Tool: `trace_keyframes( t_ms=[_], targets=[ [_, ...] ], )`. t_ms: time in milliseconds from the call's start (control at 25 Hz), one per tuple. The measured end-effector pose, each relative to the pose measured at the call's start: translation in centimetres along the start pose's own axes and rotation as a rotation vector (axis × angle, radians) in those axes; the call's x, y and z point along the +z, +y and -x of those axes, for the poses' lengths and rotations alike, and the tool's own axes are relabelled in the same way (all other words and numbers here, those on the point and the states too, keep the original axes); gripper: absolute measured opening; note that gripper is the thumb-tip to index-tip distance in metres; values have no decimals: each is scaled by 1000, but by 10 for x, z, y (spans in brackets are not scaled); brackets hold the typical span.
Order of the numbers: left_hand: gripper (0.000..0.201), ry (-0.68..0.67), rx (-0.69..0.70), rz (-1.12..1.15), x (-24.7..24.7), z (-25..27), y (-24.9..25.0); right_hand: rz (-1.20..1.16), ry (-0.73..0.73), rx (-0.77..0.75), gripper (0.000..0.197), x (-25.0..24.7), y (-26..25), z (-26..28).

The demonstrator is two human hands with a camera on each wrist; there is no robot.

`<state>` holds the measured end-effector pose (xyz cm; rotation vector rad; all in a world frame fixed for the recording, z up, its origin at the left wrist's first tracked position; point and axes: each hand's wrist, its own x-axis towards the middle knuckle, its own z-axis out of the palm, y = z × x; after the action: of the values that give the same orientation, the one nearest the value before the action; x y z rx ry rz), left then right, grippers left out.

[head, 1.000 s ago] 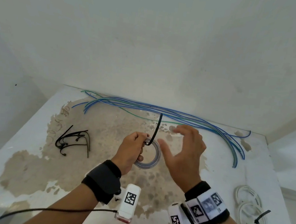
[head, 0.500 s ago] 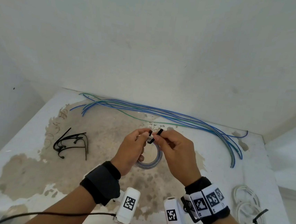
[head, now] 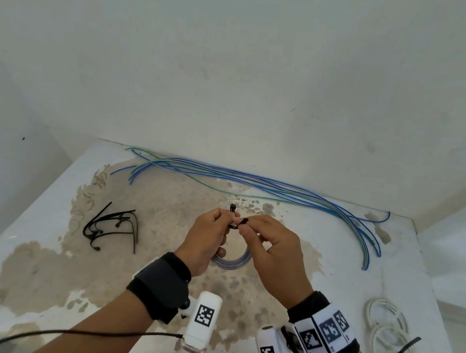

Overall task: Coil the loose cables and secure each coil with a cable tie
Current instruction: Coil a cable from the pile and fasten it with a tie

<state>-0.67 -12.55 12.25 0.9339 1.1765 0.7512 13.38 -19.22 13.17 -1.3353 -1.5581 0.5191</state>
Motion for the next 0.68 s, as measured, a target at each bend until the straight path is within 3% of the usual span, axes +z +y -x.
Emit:
trace_keyframes(
  t_ms=[160, 360, 480, 680],
  targets=[
    [22, 26, 42, -20, 3, 2, 5, -305, 27, 347, 12, 2, -20, -2],
    [24, 54, 159, -152, 7, 7, 8, -359, -48, 627, 22, -2, -27, -17],
    [24, 56, 225, -219, 8, 9, 7, -375, -61, 725, 24, -3, -28, -23],
    [26, 47, 281, -253, 7, 9, 6, -399, -56, 756, 25, -4, -29, -25]
  ],
)
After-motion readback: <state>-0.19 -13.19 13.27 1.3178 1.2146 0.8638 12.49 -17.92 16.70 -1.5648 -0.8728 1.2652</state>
